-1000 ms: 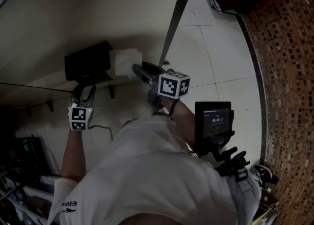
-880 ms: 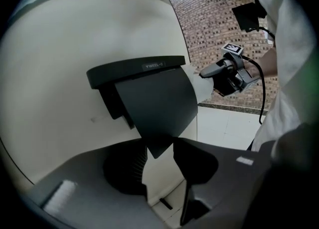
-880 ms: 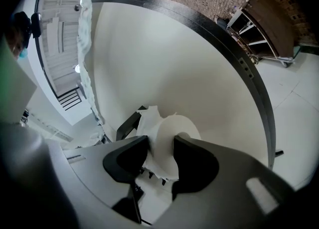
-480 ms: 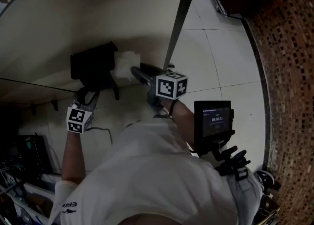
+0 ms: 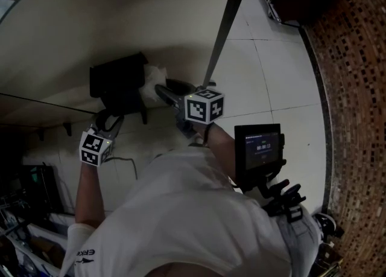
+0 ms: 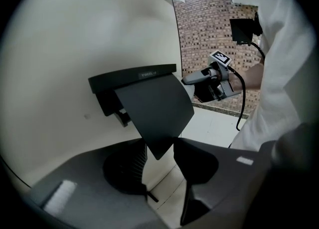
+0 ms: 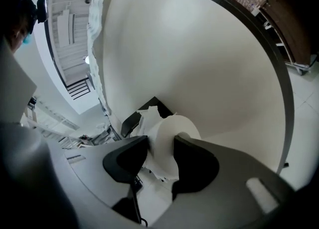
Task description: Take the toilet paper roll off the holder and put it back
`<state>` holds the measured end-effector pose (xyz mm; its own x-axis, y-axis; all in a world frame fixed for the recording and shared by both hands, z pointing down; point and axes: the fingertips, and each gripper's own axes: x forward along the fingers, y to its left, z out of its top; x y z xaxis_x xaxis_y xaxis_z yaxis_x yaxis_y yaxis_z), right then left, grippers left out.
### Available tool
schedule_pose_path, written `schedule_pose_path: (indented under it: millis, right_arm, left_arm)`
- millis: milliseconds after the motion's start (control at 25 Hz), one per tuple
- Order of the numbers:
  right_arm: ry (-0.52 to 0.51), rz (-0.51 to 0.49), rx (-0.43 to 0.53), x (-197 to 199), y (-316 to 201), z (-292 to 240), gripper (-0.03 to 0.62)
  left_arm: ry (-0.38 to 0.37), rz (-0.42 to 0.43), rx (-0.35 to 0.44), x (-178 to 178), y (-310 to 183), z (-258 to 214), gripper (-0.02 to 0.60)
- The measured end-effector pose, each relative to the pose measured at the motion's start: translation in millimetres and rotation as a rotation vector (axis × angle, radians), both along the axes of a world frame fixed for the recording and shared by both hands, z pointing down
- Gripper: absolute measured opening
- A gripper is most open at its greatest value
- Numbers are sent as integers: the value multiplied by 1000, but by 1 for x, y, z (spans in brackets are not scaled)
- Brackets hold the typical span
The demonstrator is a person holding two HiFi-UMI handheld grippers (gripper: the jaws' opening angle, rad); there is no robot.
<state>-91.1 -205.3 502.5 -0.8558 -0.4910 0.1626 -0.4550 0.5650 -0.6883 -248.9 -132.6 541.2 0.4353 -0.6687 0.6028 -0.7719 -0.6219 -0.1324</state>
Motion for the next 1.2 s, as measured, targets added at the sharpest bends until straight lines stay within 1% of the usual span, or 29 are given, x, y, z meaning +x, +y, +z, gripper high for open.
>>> schedule_pose_path:
  millis: [200,360,640,760,1080,1200]
  right_arm:
    - [9,-28,6,-9,4,0,181]
    - [12,-51,6,-22,1,4,183]
    - [18,-97,7,-30,1,6,184]
    - [38,-115,19,-34,0,7,187]
    - [87,-164,46,-46,1,10,187]
    - [105,-193,53,-53,3,12,186]
  left_arm:
    - [2,6,-25,3,6,0,169]
    - [13,14,-27,0,4,2,169]
    - [16,27,-33,6,7,-1,169]
    - [23,21,-44,4,8,2,169]
    - [31,33,-45,4,7,0,169]
    - [30,32,-59,2,9,2,169]
